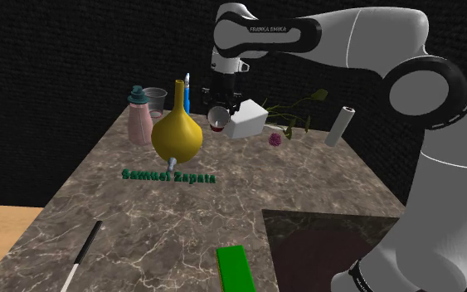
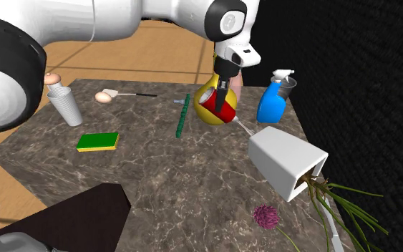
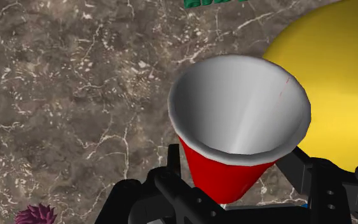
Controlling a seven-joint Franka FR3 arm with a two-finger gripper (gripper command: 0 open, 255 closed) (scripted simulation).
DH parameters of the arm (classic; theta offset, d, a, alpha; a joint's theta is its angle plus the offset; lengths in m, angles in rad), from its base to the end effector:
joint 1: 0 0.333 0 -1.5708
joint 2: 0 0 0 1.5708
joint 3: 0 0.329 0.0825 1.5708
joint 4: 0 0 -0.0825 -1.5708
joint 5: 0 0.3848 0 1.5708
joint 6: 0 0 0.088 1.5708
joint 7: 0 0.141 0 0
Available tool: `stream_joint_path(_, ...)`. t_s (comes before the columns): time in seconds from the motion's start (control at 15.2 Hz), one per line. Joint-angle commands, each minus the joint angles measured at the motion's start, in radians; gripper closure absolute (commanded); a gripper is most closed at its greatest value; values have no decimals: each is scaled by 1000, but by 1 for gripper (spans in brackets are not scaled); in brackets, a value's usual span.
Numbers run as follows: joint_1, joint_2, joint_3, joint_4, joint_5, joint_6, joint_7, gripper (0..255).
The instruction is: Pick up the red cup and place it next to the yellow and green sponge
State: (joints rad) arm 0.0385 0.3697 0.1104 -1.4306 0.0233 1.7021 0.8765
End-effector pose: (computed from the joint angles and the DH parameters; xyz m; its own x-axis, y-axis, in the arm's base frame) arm 0.6564 0.0916 0.4552 0.7346 -0.6696 -0.1095 -0.6705 -0.7411 0.0339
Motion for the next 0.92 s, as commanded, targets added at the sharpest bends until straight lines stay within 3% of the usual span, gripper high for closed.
stream_joint_path(0.0, 24, -51, 14, -74, 4, 25, 38, 255)
stream_joint_path(0.86, 165, -257, 122, -361, 40, 125, 279, 255)
